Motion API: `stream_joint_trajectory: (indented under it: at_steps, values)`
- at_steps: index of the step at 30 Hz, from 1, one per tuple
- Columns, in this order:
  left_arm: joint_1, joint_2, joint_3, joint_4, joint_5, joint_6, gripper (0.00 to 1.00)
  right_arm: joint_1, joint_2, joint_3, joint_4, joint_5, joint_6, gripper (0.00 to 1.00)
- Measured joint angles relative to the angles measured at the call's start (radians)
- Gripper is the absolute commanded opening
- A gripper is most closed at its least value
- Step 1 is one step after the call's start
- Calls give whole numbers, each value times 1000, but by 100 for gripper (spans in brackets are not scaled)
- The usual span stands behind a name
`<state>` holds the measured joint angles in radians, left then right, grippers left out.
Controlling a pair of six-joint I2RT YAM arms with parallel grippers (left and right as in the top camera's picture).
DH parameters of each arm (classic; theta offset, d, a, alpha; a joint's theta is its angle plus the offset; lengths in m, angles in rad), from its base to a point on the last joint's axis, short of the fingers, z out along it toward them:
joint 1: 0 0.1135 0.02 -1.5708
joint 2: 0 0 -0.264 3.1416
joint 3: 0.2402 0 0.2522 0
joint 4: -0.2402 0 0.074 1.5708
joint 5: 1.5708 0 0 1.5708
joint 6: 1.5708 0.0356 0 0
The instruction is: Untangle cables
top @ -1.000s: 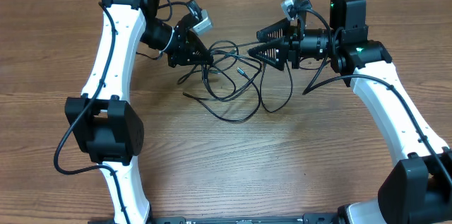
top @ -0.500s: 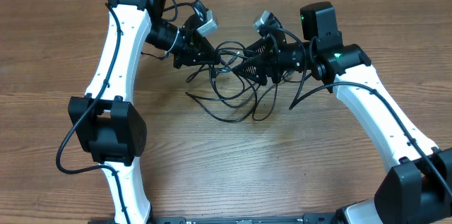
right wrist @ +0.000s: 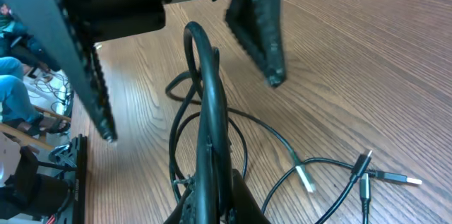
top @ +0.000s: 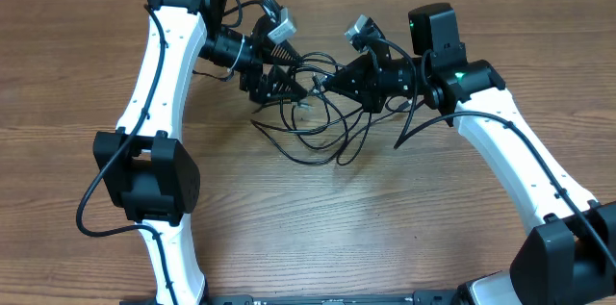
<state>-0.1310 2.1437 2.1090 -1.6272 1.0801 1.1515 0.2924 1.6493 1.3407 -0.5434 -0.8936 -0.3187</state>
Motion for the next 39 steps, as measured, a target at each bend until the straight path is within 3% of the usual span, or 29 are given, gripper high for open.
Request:
stream_joint_trajectory:
  at_steps: [6,14,24,27,29,30,31,32,34,35,37,39]
  values:
    - [23,0,0,6,-1,-82,100,-70,0,0,16,-105,1,4]
    - [85,0,0,2,117,-163,99,-124,0,0,47,-196,31,4]
    - [7,0,0,-8,70,-176,98,-124,0,0,87,-282,35,4]
    - [3,0,0,-8,67,-175,74,-124,0,0,87,-285,35,4]
    - [3,0,0,-8,64,-169,40,-124,0,0,86,-286,35,4]
    - [3,0,0,-8,63,-162,30,-124,0,0,87,-286,35,4]
    - [3,0,0,-8,63,-161,27,-124,0,0,87,-286,35,4]
    - [3,0,0,-7,63,-158,33,-124,0,0,87,-286,35,4]
    - [3,0,0,-6,63,-154,31,-124,0,0,86,-285,35,4]
    - [3,0,0,-8,63,-151,26,-124,0,0,87,-285,35,4]
    - [3,0,0,-7,63,-151,4,-124,0,0,86,-285,35,4]
    - [3,0,0,-8,63,-150,4,-124,0,0,86,-285,35,4]
